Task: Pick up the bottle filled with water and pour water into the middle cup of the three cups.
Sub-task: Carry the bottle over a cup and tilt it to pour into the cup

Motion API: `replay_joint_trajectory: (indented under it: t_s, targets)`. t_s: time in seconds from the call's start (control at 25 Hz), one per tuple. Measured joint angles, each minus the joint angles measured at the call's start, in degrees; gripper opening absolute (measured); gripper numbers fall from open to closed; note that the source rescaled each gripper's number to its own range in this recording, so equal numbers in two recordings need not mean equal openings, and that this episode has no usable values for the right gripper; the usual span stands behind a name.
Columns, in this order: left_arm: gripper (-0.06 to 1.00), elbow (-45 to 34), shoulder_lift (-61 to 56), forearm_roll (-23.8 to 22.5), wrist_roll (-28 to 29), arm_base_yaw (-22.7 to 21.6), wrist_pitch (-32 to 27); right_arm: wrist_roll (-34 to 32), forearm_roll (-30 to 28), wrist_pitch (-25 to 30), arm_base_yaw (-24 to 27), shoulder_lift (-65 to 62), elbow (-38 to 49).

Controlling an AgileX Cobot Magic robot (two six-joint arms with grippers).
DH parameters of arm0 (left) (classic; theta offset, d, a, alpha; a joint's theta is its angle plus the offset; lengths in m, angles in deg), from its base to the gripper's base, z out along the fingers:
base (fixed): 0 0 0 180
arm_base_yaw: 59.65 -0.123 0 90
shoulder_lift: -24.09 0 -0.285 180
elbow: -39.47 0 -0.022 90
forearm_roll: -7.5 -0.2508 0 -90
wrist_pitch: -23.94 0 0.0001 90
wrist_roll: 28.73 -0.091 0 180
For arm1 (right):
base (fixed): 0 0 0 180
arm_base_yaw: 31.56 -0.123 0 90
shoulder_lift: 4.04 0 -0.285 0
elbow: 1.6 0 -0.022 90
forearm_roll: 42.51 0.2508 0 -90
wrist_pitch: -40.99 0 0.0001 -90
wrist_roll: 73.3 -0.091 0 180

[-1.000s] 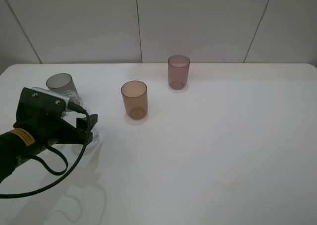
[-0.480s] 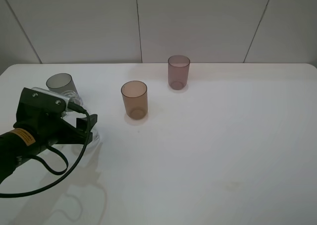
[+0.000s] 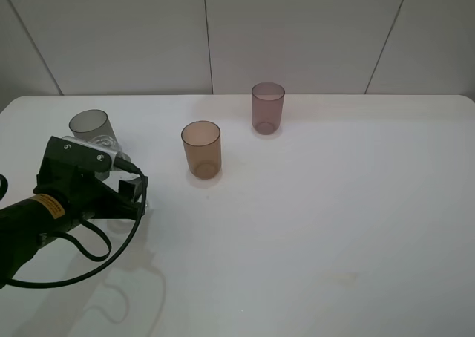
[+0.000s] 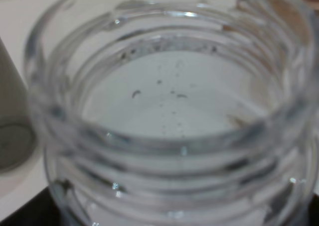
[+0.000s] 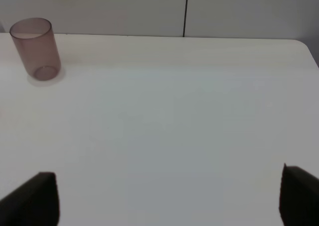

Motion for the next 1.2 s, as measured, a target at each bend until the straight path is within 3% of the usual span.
replay_joint_trajectory:
  t_s: [0.04, 1.0, 1.2]
  targets:
    - [0.0, 0.0, 0.0, 0.06, 0.03, 0.0, 0.0, 0.0, 0.34, 0.0, 0.0, 0.0, 0.0]
    - [0.01, 0.0, 0.0, 0.12, 2.05, 0.0, -0.16, 0.0, 0.0, 0.0, 0.0, 0.0, 0.0]
    - [0.01, 0.06, -4.05, 3.44, 2.05, 0.06, -1.47, 0.0, 0.0, 0.0, 0.0, 0.0, 0.0]
